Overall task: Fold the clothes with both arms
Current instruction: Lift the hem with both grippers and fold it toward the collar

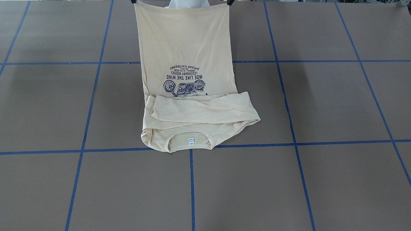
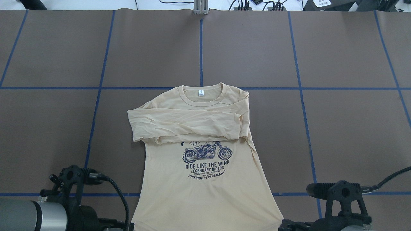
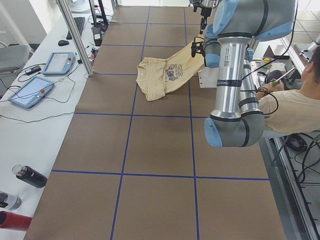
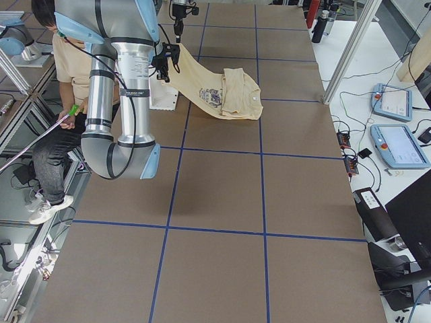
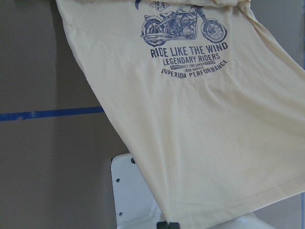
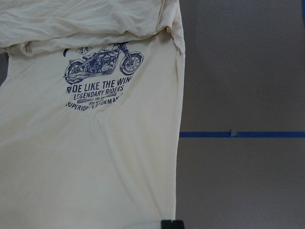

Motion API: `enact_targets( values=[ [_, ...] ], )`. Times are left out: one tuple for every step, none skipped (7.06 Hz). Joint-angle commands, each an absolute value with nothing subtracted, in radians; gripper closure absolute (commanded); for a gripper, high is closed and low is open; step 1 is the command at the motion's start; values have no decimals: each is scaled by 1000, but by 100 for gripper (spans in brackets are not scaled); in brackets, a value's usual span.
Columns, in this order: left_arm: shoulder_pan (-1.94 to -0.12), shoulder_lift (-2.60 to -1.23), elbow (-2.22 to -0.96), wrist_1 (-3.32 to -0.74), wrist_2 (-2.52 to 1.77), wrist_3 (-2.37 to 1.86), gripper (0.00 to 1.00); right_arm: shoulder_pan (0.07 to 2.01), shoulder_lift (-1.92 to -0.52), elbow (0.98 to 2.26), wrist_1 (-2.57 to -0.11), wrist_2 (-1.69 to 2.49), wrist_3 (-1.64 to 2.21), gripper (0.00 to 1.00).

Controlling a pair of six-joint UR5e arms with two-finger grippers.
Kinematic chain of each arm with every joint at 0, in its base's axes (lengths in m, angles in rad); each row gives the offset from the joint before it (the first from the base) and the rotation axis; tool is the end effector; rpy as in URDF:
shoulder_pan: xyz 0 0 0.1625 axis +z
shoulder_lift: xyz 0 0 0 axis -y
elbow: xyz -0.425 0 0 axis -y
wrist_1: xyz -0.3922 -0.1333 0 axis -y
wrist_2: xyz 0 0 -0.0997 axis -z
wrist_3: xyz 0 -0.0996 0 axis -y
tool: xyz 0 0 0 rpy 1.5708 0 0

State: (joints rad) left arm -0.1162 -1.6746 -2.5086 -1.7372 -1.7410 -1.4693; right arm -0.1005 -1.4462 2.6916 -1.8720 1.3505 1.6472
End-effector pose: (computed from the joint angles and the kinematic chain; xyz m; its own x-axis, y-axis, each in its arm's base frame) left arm 0.3532 -0.1584 0.1883 0.3463 0.0601 -0.9362 -0.0785 0.9963 0.0349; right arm -0.3294 -0.1226 0.1888 0.5758 0.0168 0.8174 -0.1225 0.9903 0.0659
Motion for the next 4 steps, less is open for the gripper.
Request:
enact_targets(
  values=[
    [-178, -1712, -2423, -1735, -1735, -1467, 100, 44, -1279, 2496, -1876, 1350, 1643, 100],
    [-251, -1762, -2349, -1736, -1735, -1456, 100, 130, -1208, 2365, -1865, 1354, 1628, 100],
    [-318, -1807, -2291, -1736, -1735, -1454, 100, 199, -1188, 2334, -1829, 1358, 1547, 100],
    [-393, -1824, -2252, -1736, -1735, -1453, 100, 275, -1187, 2315, -1810, 1359, 1525, 100]
  ],
)
